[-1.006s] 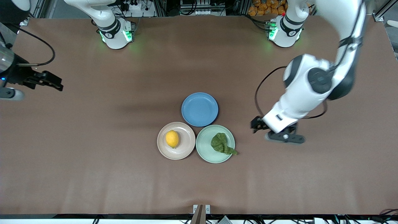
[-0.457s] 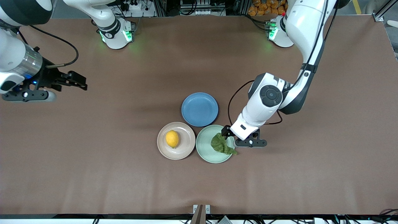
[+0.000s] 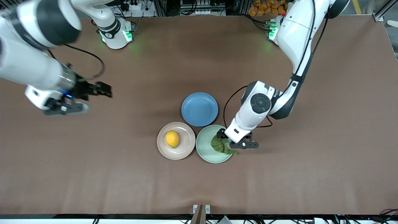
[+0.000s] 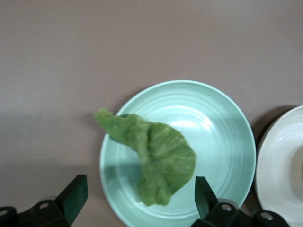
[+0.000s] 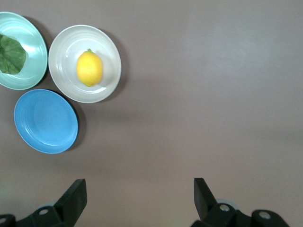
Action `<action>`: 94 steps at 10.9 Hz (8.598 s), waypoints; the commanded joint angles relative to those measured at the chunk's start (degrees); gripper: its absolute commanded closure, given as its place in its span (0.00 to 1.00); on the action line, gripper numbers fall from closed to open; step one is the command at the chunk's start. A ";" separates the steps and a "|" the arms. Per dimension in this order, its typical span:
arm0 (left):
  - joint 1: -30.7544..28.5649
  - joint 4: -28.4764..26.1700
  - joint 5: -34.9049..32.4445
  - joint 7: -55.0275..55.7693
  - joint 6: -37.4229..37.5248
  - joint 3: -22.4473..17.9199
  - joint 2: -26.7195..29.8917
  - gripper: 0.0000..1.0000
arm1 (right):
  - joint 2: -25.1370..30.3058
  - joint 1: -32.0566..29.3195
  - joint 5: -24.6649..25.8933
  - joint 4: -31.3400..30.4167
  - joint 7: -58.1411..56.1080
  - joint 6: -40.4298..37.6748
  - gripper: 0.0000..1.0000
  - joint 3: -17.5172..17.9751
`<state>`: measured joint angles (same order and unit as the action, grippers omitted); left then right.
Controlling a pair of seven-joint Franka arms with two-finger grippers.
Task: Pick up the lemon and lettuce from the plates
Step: 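Lower the left gripper onto the lettuce while the right gripper approaches the lemon, then grasp and lift the lettuce with the left gripper while the right gripper descends, then place the lettuce on the table beside the plates and open the left gripper, then grasp the yellow lemon on the cream plate with the right gripper, then carry the lemon away from the plates and lower it to the table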
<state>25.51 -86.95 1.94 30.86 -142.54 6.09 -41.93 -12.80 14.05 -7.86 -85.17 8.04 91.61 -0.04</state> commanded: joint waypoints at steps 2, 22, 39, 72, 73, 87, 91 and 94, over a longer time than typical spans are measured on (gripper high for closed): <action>2.70 3.62 0.96 2.72 -3.26 -0.99 -4.82 0.00 | -6.17 4.76 -0.66 1.76 0.66 4.36 0.00 -0.22; 3.94 4.24 -1.77 5.70 -0.91 -3.27 -1.68 1.00 | -27.71 12.76 -11.56 2.90 24.65 31.43 0.00 -0.22; -21.03 -3.58 -1.51 -18.11 16.33 -3.01 3.88 1.00 | -36.85 15.75 -7.87 3.26 24.04 43.29 0.00 -0.57; -25.95 -4.64 -3.35 -27.43 48.32 -1.34 44.83 0.00 | -36.60 5.74 -4.72 17.84 10.00 15.82 0.86 -1.45; -25.95 -4.20 -3.53 -27.34 48.41 -1.25 44.83 0.00 | -35.55 4.68 -1.92 17.93 7.11 12.49 0.86 -1.63; -25.42 -4.11 -3.00 -28.05 48.50 -1.08 43.87 0.00 | -31.58 -14.92 13.40 14.26 -14.37 0.85 0.85 -1.63; -25.51 -4.20 -2.03 -27.78 48.50 -1.08 43.60 0.00 | -33.33 -17.04 10.85 7.66 -13.49 3.84 0.83 -1.54; -25.42 -4.28 -1.77 -27.61 48.50 -1.08 43.60 0.00 | -34.22 -17.12 8.13 5.20 -13.49 4.63 0.81 -1.54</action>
<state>0.17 -90.64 -0.49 4.03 -93.37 5.05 1.26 -47.57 -2.17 2.70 -77.88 -6.05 95.30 -2.56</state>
